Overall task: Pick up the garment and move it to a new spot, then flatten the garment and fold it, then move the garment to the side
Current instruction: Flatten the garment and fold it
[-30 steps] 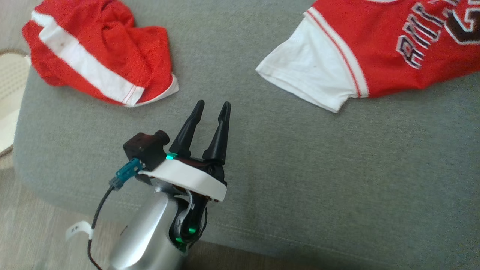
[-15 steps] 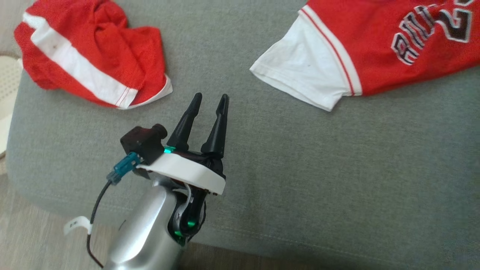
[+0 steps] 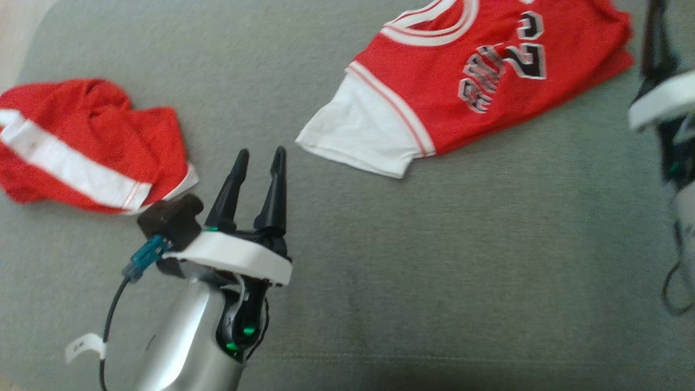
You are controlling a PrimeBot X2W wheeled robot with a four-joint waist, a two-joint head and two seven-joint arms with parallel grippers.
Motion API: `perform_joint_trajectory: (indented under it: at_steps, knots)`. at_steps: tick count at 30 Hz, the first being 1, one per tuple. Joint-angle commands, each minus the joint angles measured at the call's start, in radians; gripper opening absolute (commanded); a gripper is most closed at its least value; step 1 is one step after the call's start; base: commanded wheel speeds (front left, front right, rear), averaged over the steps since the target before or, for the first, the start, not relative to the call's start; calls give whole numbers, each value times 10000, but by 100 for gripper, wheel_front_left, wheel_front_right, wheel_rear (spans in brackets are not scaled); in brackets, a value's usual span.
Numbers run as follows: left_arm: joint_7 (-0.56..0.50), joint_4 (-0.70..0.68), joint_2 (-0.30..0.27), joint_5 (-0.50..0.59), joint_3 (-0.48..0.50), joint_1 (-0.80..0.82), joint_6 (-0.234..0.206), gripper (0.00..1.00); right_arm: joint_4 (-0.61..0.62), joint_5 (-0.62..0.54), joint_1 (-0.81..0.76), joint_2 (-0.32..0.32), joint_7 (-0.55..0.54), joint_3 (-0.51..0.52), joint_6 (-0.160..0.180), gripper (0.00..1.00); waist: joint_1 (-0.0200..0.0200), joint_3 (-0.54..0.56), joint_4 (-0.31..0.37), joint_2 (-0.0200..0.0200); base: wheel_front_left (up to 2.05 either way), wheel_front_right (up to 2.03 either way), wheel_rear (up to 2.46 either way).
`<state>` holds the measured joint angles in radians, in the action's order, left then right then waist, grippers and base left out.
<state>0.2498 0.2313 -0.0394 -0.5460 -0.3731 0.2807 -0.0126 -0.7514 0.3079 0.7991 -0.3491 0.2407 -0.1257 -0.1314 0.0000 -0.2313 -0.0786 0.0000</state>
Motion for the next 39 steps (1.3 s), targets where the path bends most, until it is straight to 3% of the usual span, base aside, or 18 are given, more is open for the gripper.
perform_joint_trajectory:
  at_steps: [1, 8, 13, 23, 33, 39]
  knots:
    - [120, -277, -108, 113, 403, 93, 43, 100, 567, 74, -307, 85, 117, -96, 7, 100, 0, 515, 574, 0, 0, 0, 0]
    - [120, 23, -108, 306, 765, -222, 131, 100, 2848, -24, -3326, 1044, 180, 897, 7, 100, 0, 853, 1209, 0, 0, 0, 0]
    - [120, 479, -108, 548, 999, -240, 76, 100, 3972, -312, -4543, 1785, 113, 1378, 7, 100, 0, 797, 1629, 0, 0, 0, 0]
    - [120, 2450, -108, 993, 1052, 903, -160, 100, 5228, -738, -4848, 2270, -334, 1409, 7, 100, 0, 400, 2211, 0, 0, 0, 0]
    - [78, 5532, -608, 1978, 1024, 3011, -1002, 100, 5554, -755, -4905, 2425, -359, 1145, 7, 100, 0, -90, 2655, 0, 0, 0, 0]
    - [-34, 6856, -694, 2096, 833, 3640, -904, 100, 5511, -741, -4862, 2450, -312, 1156, 7, 100, 0, -208, 2754, 0, 0, 0, 0]
